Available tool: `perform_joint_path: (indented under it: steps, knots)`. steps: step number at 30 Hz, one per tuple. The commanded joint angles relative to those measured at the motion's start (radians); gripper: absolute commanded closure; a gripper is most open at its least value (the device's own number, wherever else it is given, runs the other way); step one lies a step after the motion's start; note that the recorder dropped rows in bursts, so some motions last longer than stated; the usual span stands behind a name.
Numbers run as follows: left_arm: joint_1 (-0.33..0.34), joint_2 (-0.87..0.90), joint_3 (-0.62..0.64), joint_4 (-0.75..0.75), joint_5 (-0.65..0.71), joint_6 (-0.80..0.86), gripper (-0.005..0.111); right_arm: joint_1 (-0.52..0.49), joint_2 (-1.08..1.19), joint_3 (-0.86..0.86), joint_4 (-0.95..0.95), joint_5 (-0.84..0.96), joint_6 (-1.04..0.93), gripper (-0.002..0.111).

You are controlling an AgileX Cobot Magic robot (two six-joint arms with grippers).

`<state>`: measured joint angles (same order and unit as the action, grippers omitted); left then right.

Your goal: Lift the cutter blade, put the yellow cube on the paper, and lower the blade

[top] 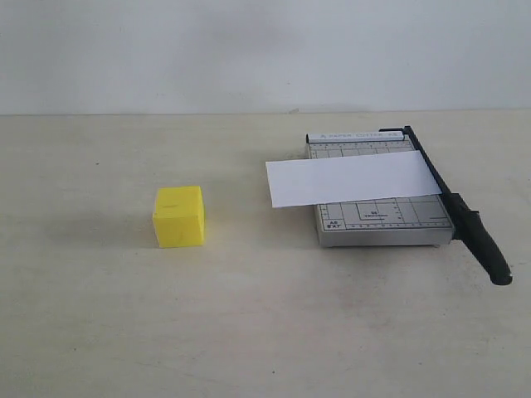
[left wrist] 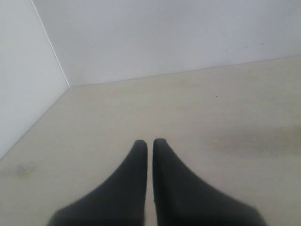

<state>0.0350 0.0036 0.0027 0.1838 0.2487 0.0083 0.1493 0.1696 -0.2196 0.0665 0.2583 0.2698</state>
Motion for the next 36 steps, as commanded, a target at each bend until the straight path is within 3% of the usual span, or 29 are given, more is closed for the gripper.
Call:
perform_joint_path:
  steps: [1, 11, 18, 36]
  knots:
    - [0.003, -0.004, -0.003, -0.004, -0.013, -0.008, 0.102, 0.000, 0.180, -0.151, -0.096, 0.137, -0.053, 0.041]
    - [0.003, -0.004, -0.003, -0.004, -0.013, -0.008, 0.102, 0.000, 0.856, -0.521, -0.155, 0.340, -0.164, 0.041]
    - [0.003, -0.004, -0.003, -0.004, -0.013, -0.008, 0.102, 0.000, 1.213, -0.650, -0.103, 0.402, -0.255, 0.041]
    - [0.003, -0.004, -0.003, -0.004, -0.013, -0.008, 0.102, 0.000, 1.462, -0.650, -0.219, 0.264, -0.199, 0.041]
